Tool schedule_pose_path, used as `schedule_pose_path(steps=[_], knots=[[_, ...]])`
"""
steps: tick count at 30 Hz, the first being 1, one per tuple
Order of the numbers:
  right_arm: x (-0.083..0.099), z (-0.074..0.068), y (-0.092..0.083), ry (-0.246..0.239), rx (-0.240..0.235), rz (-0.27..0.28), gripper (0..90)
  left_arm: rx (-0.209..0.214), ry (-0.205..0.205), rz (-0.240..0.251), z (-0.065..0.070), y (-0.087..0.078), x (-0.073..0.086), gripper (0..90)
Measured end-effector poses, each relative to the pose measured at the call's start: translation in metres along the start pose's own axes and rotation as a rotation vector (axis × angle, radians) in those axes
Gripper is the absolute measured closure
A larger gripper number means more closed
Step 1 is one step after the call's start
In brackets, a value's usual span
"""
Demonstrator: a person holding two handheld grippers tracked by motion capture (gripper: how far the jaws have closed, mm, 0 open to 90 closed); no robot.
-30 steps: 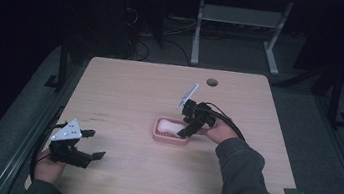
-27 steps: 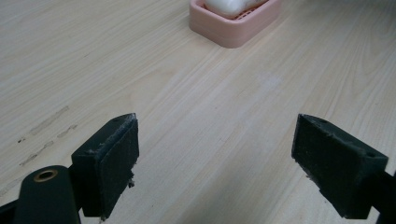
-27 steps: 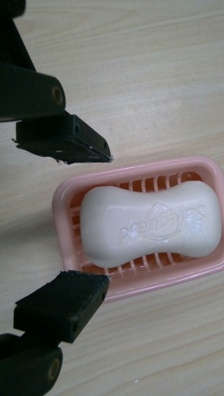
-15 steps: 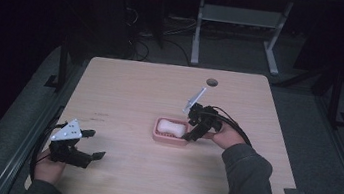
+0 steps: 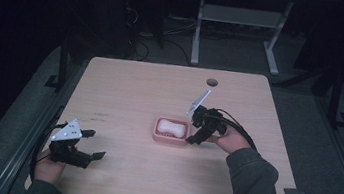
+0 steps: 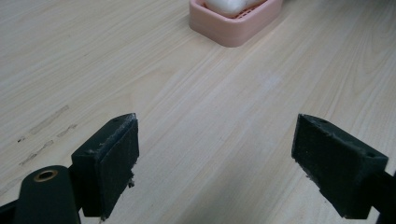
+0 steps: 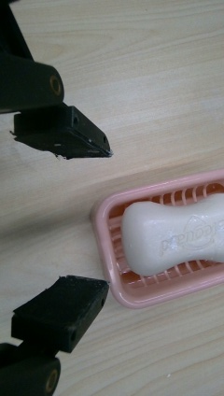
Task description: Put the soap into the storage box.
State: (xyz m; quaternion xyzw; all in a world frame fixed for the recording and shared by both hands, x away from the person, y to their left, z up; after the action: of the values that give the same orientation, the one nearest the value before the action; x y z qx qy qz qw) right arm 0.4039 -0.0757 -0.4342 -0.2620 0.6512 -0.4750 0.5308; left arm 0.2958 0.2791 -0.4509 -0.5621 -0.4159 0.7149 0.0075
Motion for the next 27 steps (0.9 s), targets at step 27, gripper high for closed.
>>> schedule_pose_path(steps=[27], knots=[[0.047,-0.018,-0.001,0.059,0.019,0.022,28.1,0.003,0.001,-0.003,0.001,0.001,0.0,14.8]])
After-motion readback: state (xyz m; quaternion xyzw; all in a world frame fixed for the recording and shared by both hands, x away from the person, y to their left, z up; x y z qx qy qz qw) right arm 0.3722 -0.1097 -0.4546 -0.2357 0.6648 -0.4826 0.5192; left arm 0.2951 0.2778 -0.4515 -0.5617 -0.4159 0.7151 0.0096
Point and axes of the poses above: each handheld gripper's, and its own axes: y roughly forward along the jaws, x roughly out of its underside, z roughly to its right, the point moved 5 cm from there along y, roughly forward along the jaws, and after that the axes turned 3 degrees about x, right-handed, at the moved point
